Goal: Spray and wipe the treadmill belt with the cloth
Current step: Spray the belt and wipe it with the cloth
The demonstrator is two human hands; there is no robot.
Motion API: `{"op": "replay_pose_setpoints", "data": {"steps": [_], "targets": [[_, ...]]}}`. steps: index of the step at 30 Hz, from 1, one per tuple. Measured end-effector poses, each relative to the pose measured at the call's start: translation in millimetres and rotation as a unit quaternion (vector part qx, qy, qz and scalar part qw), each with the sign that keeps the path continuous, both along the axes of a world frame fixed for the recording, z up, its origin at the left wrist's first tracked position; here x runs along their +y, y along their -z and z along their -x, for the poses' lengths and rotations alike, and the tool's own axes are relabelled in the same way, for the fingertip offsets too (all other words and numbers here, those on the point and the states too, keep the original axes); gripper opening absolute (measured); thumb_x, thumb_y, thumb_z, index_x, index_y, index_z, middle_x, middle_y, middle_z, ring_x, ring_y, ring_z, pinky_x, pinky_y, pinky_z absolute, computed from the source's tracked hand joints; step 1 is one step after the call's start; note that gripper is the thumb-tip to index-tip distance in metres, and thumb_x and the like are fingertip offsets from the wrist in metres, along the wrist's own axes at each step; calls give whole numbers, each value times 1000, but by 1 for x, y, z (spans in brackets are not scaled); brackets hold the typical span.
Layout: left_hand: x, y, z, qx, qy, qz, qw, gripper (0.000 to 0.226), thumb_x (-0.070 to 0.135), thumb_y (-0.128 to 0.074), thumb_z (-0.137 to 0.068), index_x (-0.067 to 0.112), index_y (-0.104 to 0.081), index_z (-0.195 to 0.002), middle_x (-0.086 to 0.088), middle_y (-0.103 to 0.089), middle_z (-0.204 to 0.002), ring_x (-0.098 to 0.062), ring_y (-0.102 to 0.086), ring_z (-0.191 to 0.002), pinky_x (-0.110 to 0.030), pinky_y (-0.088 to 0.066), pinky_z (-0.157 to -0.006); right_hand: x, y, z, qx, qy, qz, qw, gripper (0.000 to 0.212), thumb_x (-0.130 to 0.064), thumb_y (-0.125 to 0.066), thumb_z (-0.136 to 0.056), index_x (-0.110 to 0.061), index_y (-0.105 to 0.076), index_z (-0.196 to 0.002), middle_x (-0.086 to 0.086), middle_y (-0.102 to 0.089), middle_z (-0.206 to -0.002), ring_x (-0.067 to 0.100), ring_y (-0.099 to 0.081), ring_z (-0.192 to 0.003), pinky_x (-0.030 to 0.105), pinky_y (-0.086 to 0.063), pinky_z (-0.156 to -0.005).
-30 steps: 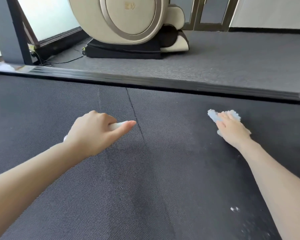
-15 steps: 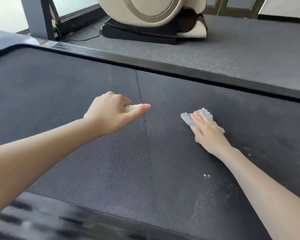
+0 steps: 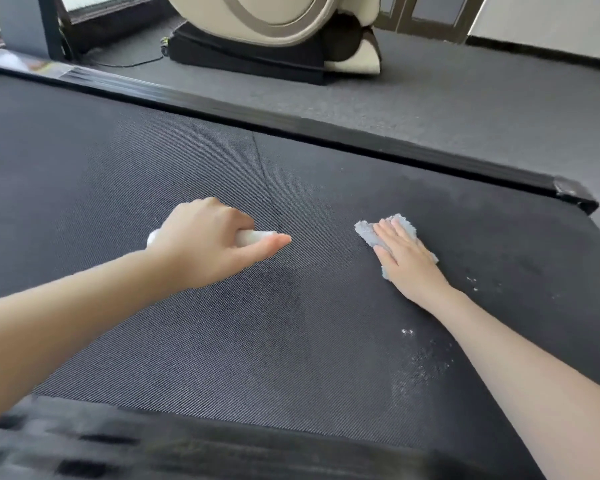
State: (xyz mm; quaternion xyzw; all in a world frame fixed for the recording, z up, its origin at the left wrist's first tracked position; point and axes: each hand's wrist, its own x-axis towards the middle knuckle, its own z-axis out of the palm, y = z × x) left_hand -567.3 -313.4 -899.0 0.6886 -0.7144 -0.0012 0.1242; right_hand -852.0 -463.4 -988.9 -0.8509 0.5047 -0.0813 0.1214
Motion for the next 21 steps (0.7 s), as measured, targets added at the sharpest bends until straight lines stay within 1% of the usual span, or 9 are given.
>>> {"op": "replay_pose_setpoints", "data": {"steps": [3, 6, 9, 12, 13, 15, 17, 19, 21], "targets": [[-6, 4, 2, 33, 8, 12, 999, 77, 87, -13, -69, 15, -35, -52, 4, -43, -47, -15, -46, -50, -30, -37, -54, 18, -13, 18, 24, 6, -58, 998, 50, -33, -29, -104, -25, -15, -151, -16, -5, -157, 1, 5, -145, 30, -3, -118], [-7, -2, 9, 62, 17, 7, 998, 76, 86, -16, -69, 13, -31, -53, 4, -38, -45, -15, -43, -48, -29, -32, -52, 41, -21, 51, 49, 34, -93, 994, 52, -33, -28, -103, -23, -12, -152, -13, -1, -159, 0, 7, -144, 27, 0, -118], [-8, -10, 19, 80, 35, -14, 996, 77, 87, -17, -68, 13, -32, -55, 4, -37, -45, -17, -44, -49, -28, -32, -51, 65, -26, 79, 51, 95, -92, 990, 53, -30, -29, -103, -19, -12, -152, -8, -3, -160, 4, 4, -146, 18, 3, -112], [-7, -14, 33, 76, 53, -10, 996, 78, 88, -16, -66, 13, -36, -53, 4, -41, -46, -18, -48, -52, -29, -36, -53, 81, -25, 90, 61, 118, -70, 989, 52, -28, -28, -104, -18, -10, -152, -8, -3, -159, 5, 5, -146, 9, 4, -102], [-6, -13, 40, 68, 60, -4, 996, 79, 88, -15, -66, 13, -38, -54, 3, -43, -47, -17, -49, -53, -29, -37, -53, 83, -22, 92, 62, 118, -54, 990, 51, -28, -27, -105, -18, -9, -152, -9, -3, -159, 5, 4, -146, 8, 4, -101], [-4, -7, 54, 50, 69, 6, 996, 81, 88, -13, -67, 13, -41, -55, 2, -46, -49, -17, -51, -55, -29, -39, -54, 83, -15, 94, 61, 114, -19, 991, 50, -27, -26, -105, -18, -13, -152, -7, -7, -160, 7, 2, -146, 13, 0, -108], [1, 2, 70, 37, 71, 17, 997, 79, 87, -13, -68, 14, -38, -54, 3, -44, -49, -17, -48, -53, -29, -35, -53, 80, -7, 96, 45, 113, 5, 993, 48, -27, -27, -104, -19, -18, -151, -7, -10, -160, 7, 0, -147, 19, -2, -112], [4, 11, 84, 32, 65, 20, 997, 78, 87, -14, -68, 14, -36, -54, 4, -42, -48, -14, -44, -50, -29, -33, -52, 75, -1, 101, 32, 105, 7, 994, 49, -29, -27, -104, -20, -18, -152, -9, -10, -159, 5, 1, -146, 19, 0, -113], [8, 18, 98, 24, 54, 14, 998, 78, 88, -13, -68, 14, -36, -54, 4, -42, -48, -13, -44, -50, -28, -33, -52, 69, 2, 106, 30, 84, 2, 996, 50, -31, -26, -104, -20, -17, -152, -10, -8, -159, 3, 3, -146, 17, 3, -112]]}}
